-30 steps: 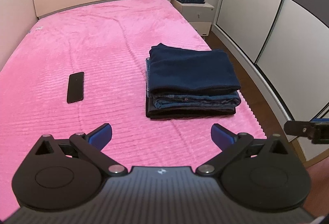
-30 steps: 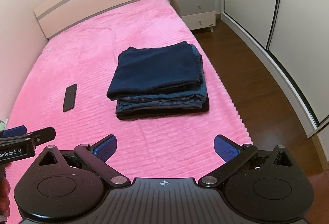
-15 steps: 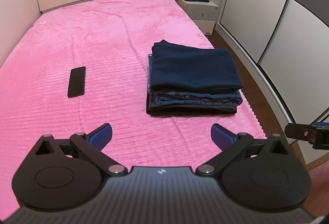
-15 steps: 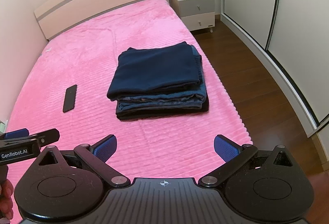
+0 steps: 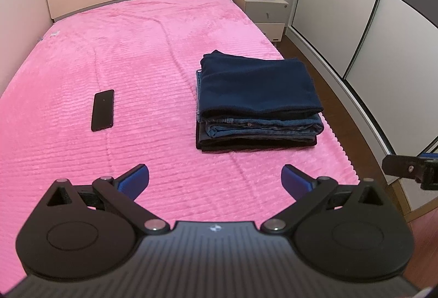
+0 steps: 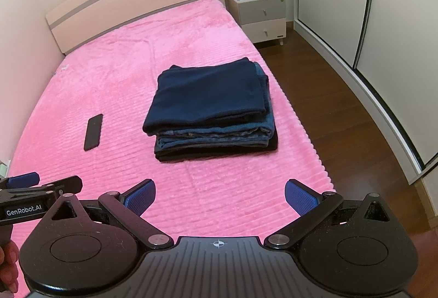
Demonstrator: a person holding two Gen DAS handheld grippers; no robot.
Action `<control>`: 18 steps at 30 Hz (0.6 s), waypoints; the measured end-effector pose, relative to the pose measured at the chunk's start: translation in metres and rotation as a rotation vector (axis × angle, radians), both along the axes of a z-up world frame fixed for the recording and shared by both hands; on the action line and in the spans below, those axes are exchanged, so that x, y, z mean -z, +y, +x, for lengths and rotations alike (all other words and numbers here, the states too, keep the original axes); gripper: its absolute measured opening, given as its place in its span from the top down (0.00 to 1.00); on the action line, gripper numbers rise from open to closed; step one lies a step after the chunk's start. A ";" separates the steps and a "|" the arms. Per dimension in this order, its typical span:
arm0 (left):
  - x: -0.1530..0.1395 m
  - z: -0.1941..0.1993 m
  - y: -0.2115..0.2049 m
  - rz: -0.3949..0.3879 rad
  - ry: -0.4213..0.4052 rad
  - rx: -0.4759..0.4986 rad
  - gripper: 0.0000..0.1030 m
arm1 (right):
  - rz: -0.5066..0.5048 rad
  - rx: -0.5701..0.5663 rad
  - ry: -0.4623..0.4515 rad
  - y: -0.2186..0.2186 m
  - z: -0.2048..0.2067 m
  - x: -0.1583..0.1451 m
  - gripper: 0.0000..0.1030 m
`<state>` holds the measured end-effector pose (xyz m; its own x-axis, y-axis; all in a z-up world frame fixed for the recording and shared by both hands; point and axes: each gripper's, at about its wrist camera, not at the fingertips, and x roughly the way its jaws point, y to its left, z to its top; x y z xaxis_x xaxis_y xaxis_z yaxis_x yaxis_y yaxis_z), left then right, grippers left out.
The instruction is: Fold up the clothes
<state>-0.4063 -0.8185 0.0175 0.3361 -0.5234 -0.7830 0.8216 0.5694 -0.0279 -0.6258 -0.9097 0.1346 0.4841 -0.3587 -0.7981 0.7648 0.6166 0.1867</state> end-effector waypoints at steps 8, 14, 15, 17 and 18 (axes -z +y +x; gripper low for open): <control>-0.002 0.000 -0.001 0.000 -0.011 0.007 0.01 | -0.008 -0.004 -0.002 0.000 0.002 -0.001 0.00; -0.002 0.000 -0.002 0.001 -0.014 0.009 0.01 | -0.010 -0.006 -0.003 0.000 0.004 -0.001 0.00; -0.002 0.000 -0.002 0.002 -0.014 0.009 0.01 | -0.011 -0.006 -0.003 0.000 0.004 -0.001 0.00; -0.001 -0.001 -0.002 0.002 -0.015 0.009 0.01 | -0.011 -0.007 -0.003 0.000 0.004 -0.001 0.00; -0.001 -0.001 -0.002 0.002 -0.017 0.009 0.01 | -0.012 -0.007 -0.003 0.000 0.004 -0.001 0.00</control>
